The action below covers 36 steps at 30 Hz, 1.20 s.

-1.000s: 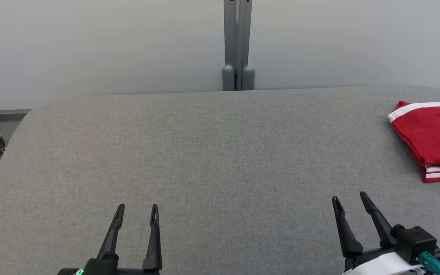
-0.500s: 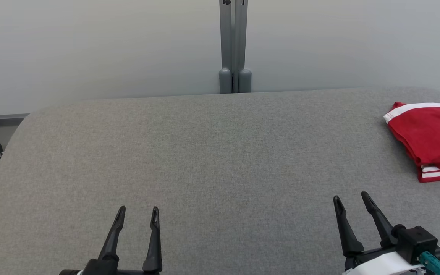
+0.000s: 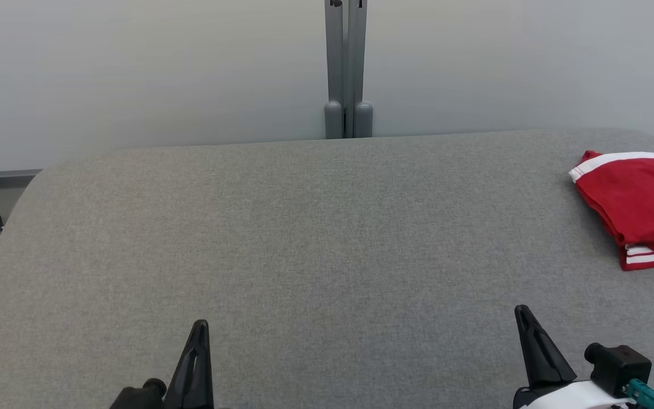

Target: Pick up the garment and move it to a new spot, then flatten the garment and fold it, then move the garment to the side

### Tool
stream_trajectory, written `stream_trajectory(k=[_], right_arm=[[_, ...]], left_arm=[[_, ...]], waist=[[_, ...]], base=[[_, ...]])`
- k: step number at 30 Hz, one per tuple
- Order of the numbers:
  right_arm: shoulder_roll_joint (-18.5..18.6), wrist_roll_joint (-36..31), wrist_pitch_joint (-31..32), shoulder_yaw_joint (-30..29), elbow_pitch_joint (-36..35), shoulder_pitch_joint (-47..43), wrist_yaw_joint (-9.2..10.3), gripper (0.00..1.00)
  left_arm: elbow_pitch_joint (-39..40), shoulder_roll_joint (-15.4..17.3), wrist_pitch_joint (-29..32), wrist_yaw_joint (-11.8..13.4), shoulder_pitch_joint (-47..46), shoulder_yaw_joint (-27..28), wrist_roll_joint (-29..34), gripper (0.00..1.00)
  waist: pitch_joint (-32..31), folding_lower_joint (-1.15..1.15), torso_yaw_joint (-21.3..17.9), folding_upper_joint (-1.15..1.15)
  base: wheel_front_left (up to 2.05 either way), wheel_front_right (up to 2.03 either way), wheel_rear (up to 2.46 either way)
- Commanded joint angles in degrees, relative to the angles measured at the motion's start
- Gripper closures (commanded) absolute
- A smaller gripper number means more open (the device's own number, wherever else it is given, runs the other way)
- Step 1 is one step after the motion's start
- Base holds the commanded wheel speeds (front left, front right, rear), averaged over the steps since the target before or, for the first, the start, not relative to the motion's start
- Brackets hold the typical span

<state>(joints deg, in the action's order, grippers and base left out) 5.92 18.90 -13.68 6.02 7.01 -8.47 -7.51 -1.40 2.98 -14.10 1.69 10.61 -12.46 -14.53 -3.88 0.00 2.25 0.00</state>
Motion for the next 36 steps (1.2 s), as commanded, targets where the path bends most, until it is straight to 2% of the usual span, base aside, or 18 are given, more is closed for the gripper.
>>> stream_trajectory(k=[1,17,36], right_arm=[[0.19,3.08,0.46,-0.46,-0.58,1.58,0.0,1.0],[0.52,19.09,3.62,-1.76,1.09,4.63,0.01,1.0],[0.81,35.46,6.92,-3.15,2.67,7.65,0.0,1.0]], left_arm=[[0.57,0.41,0.45,-0.39,-1.26,0.74,-3.15,1.0],[-2.35,1.45,3.54,-2.27,-4.91,3.12,-20.26,1.0],[-5.09,2.45,6.84,-4.17,-8.44,5.76,-37.66,1.0]], waist=[[0.06,0.0,-0.03,0.0],[0.56,0.0,-0.33,0.0],[1.2,0.0,-0.7,0.0]], base=[[0.0,0.0,0.0],[0.0,0.0,0.0],[0.0,0.0,0.0]])
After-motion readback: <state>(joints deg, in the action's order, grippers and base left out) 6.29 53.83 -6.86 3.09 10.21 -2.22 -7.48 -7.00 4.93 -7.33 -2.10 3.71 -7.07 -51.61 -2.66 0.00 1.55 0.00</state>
